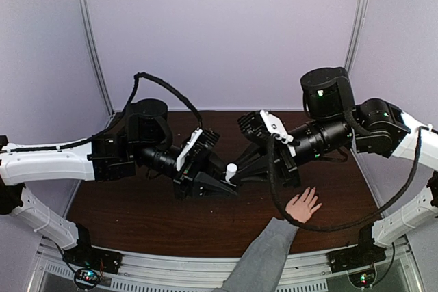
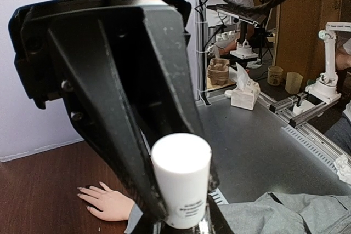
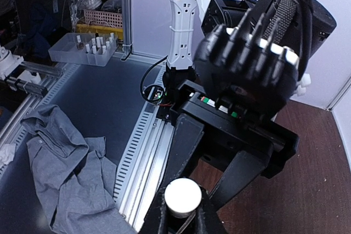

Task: Paint the nails
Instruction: Screw the nail polish bottle cap onto the nail polish bottle.

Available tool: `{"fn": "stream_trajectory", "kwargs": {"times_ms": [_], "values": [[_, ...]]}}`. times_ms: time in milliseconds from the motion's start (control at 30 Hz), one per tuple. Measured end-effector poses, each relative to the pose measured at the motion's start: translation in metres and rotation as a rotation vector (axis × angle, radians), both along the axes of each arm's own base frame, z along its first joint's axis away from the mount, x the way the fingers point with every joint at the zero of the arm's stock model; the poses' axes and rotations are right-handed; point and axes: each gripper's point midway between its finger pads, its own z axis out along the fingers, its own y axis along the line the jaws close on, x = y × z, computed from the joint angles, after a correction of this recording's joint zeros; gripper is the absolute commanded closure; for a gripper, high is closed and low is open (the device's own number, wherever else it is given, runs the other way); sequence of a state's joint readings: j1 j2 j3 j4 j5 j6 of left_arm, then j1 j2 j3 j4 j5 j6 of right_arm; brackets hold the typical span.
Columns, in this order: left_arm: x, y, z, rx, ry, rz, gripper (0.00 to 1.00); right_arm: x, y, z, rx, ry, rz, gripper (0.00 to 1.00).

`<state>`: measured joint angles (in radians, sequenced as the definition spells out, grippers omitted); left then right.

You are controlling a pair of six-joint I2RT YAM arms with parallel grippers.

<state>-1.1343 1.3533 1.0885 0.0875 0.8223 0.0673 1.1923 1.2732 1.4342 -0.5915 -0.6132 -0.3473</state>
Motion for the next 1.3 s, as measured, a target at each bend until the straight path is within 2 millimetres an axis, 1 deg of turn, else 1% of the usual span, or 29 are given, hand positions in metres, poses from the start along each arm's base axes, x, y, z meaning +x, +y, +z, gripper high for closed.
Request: {"fn": "stream_trajectory", "kwargs": {"times_ms": [133,300,433,567,833,967,1033,1067,1233,1300], "values": [[0.004,-0.001,0.0,0.0,-0.007,0.026,1.0,0.002,0.0,0.0,-0.002,0.003,-0.013,1.0],[0.011,0.0,0.0,-0.003,-0.024,0.086,1.0,0.008,0.0,0.0,-0.003,-0.002,-0.049,1.0],[0.024,0.0,0.001,-0.015,-0.046,0.168,1.0,0.019,0.001,0.001,0.002,-0.01,-0.111,1.0],[0.039,0.0,0.002,-0.019,-0.065,0.267,1.0,0.034,0.003,0.0,0.011,-0.02,-0.202,1.0],[0.08,0.001,0.001,-0.034,-0.083,0.503,1.0,0.07,0.003,-0.001,0.054,-0.013,-0.417,1.0],[0.097,0.002,0.002,-0.058,-0.083,0.602,1.0,0.088,0.003,-0.001,0.092,-0.005,-0.526,1.0],[0.105,0.002,0.0,-0.061,-0.082,0.648,1.0,0.096,0.003,-0.003,0.107,-0.004,-0.574,0.82],[0.108,0.001,-0.001,-0.062,-0.082,0.665,1.0,0.099,0.002,-0.004,0.111,-0.002,-0.593,0.78],[0.123,0.002,0.0,-0.078,-0.08,0.74,1.0,0.11,-0.002,-0.004,0.121,-0.006,-0.666,0.7],[0.127,0.003,0.003,-0.089,-0.08,0.763,1.0,0.114,-0.004,-0.003,0.123,-0.01,-0.691,0.69]]}}
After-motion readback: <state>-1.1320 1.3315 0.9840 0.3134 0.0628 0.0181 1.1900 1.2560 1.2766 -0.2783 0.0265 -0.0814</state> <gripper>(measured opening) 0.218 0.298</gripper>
